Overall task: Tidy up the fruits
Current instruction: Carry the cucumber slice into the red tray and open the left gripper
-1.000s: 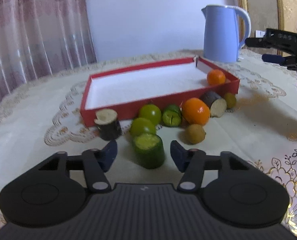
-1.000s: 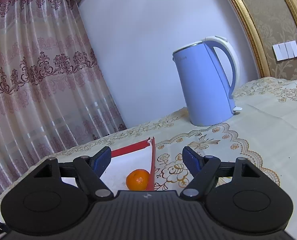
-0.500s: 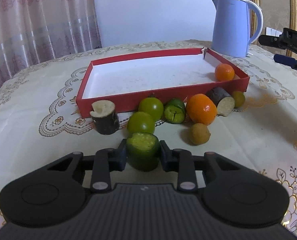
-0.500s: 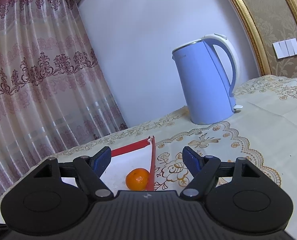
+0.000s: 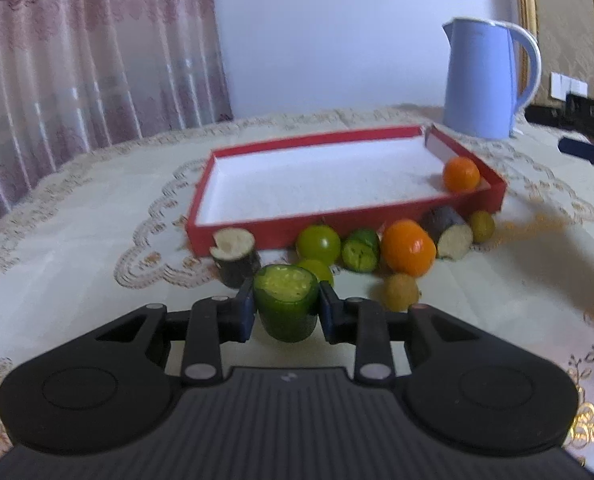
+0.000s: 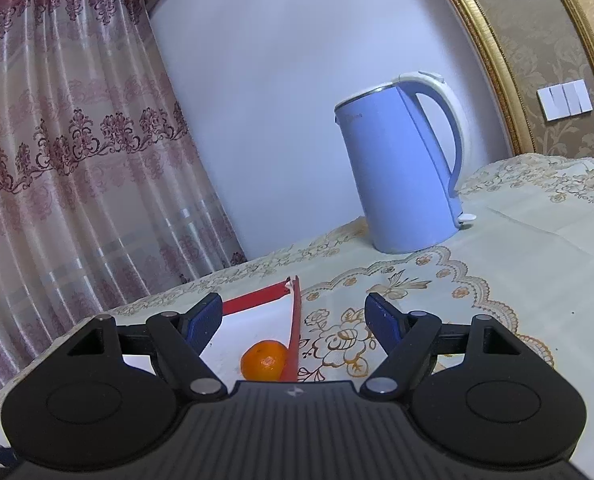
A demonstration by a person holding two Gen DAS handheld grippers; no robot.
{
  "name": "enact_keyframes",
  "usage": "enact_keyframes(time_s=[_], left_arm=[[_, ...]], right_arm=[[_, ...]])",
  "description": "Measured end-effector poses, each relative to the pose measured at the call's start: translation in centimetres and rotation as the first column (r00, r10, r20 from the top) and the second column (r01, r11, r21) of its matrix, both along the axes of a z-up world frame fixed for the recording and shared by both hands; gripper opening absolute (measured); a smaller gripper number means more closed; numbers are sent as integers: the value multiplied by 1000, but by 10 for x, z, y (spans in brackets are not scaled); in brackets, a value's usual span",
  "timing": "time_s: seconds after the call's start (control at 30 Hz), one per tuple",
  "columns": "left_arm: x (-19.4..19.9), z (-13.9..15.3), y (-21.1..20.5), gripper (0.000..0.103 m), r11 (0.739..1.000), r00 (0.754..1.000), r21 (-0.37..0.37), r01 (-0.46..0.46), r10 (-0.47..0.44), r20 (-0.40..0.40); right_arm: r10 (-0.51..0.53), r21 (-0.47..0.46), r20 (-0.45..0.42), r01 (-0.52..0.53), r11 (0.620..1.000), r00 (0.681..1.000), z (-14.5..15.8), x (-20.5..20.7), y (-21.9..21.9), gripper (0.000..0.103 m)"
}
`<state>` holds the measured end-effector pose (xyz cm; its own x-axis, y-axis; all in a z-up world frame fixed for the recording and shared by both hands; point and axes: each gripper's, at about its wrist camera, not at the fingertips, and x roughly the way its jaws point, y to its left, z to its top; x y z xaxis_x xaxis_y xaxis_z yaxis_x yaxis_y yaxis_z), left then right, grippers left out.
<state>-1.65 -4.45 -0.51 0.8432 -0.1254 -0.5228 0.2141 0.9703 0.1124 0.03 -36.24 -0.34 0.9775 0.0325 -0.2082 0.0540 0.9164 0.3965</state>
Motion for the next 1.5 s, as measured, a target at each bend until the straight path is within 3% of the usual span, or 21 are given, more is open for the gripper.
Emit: enact_keyframes(time_s=[0.23, 0.57, 0.9, 1.23, 1.5], left_arm=[[5, 27, -8, 29, 999, 995, 17, -33, 31, 90], [74, 42, -34, 29, 993, 984, 50, -111, 102, 147], [131, 21, -43, 29, 985, 983, 58, -160, 154, 99], [136, 5, -43, 29, 992, 990, 48, -120, 116, 75], [143, -2, -35, 29, 994, 994, 13, -112, 112, 13]], right_arm=[[-21, -2, 22, 21, 1000, 1000, 0, -2, -2, 78], [-13, -5, 28, 13, 1000, 1000, 0, -2, 0, 78], [-16, 19, 37, 15, 1000, 999, 1, -2, -4, 78], [-25, 21, 37, 24, 1000, 999, 0, -3, -6, 78], [-39, 4, 17, 39, 999, 999, -2, 0, -5, 78]])
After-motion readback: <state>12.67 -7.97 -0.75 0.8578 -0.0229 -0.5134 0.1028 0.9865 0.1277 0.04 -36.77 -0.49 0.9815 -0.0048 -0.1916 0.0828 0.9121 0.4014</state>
